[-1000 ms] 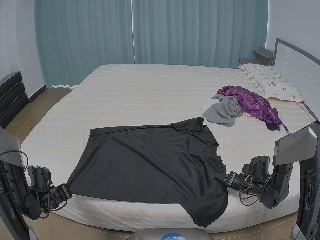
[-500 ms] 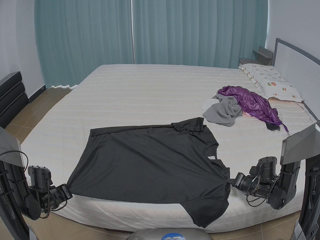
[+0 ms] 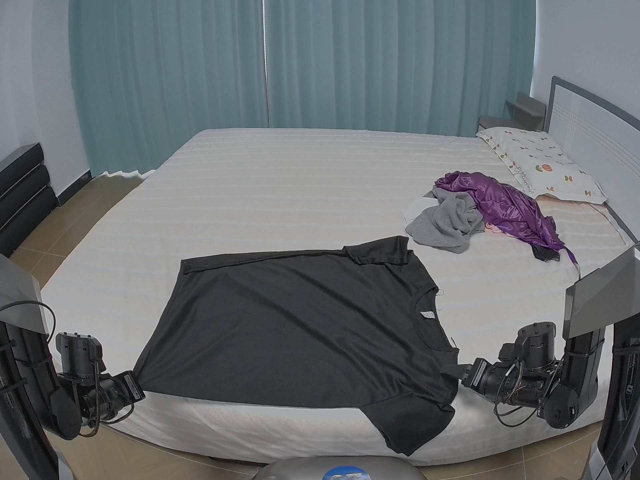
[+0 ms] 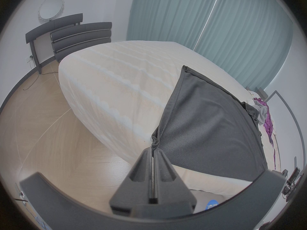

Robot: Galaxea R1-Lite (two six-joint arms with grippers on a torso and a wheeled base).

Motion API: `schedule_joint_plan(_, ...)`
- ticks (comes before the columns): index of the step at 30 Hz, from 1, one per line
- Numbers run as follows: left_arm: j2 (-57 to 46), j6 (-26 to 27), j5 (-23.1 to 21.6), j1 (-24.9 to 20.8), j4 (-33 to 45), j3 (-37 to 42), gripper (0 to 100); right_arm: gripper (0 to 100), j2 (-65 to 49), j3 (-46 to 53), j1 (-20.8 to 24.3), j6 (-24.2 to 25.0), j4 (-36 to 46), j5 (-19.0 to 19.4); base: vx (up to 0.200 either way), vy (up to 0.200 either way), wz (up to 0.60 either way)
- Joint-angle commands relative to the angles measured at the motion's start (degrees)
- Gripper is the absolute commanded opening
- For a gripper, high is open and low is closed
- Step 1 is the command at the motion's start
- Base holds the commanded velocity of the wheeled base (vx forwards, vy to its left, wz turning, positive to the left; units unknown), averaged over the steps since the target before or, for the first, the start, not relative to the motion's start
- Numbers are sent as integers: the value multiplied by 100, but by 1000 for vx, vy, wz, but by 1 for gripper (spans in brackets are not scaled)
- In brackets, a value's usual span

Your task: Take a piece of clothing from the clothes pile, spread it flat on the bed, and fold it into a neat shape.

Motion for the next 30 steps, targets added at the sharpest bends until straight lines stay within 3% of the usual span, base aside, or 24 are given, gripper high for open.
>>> schedule_joint_plan(1,43,-14,1,-7,-37,92,0,100,44,-84,-75,12,-124,14,0,0,0)
schedule_joint_plan(11,43,-23,1,-7,-55,66,0,100,554,-1059,-330,196,-160,5,0,0,0)
schedule_joint_plan(12,43,-23,1,-7,-63,57,0,0,633,-1156,-322,196,-133,5,0,0,0)
schedule_joint_plan(19,52,-23,1,-7,-55,48,0,0,730,-1666,-383,196,420,-65,0,0,0)
schedule_joint_plan(30,78,-32,-34,-16,-63,66,0,0,194,-1446,-884,205,403,-127,0,0,0)
